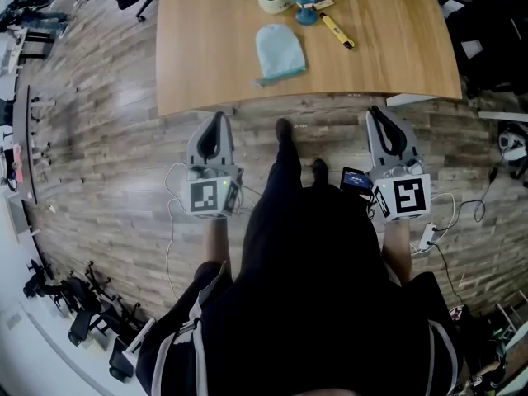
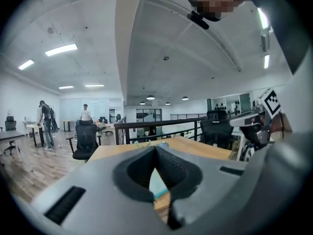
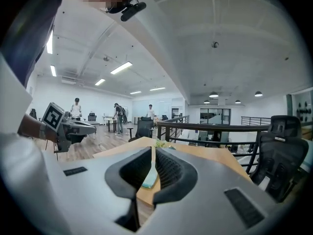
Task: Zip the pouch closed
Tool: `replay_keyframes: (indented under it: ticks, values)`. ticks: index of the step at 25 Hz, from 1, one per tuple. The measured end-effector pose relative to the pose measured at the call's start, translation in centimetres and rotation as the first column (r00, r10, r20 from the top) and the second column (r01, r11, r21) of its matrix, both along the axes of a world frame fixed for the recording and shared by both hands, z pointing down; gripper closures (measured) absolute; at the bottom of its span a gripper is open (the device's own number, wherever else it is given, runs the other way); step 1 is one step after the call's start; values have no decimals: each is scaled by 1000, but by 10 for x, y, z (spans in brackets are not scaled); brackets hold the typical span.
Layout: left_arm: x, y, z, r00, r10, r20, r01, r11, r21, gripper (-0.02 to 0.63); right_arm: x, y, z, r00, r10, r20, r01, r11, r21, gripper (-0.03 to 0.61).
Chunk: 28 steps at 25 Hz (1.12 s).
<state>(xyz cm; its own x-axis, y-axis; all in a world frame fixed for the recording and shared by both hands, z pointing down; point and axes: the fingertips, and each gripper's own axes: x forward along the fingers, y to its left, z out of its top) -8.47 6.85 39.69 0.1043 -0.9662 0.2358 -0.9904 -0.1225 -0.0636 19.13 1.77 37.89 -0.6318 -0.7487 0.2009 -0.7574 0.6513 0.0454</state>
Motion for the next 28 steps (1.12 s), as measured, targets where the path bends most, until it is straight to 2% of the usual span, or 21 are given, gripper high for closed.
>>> replay_keyframes:
  ticks: [6,9,12,18,23,25,28]
  values:
    - [-47,-51,10,995,38,-93,-36,999,16,614,-60,-45,-18,998,-3,-62,4,1000,13,541]
    - [-81,-64,19,988,73,-133,-69,997,30,614,-105,-67,-25,986,9,-165,-1,999,53,541]
    - [-92,-82,37,977,149,-152,-146,989,34,614,-139,-82,-40,969,16,-247,12,994,111,541]
    - [-96,-101,59,952,245,-186,-246,969,16,614,-172,-91,-39,963,38,-267,-15,996,88,541]
    - [-100,-104,67,947,262,-187,-267,964,-4,614,-173,-106,-32,979,64,-193,-58,998,37,543]
    - [-100,-106,74,945,265,-191,-277,960,-37,614,-180,-111,-36,983,55,-173,-48,998,45,543]
    - [-90,-104,88,931,304,-202,-330,938,-104,614,-184,-113,-38,984,43,-172,-34,998,60,542]
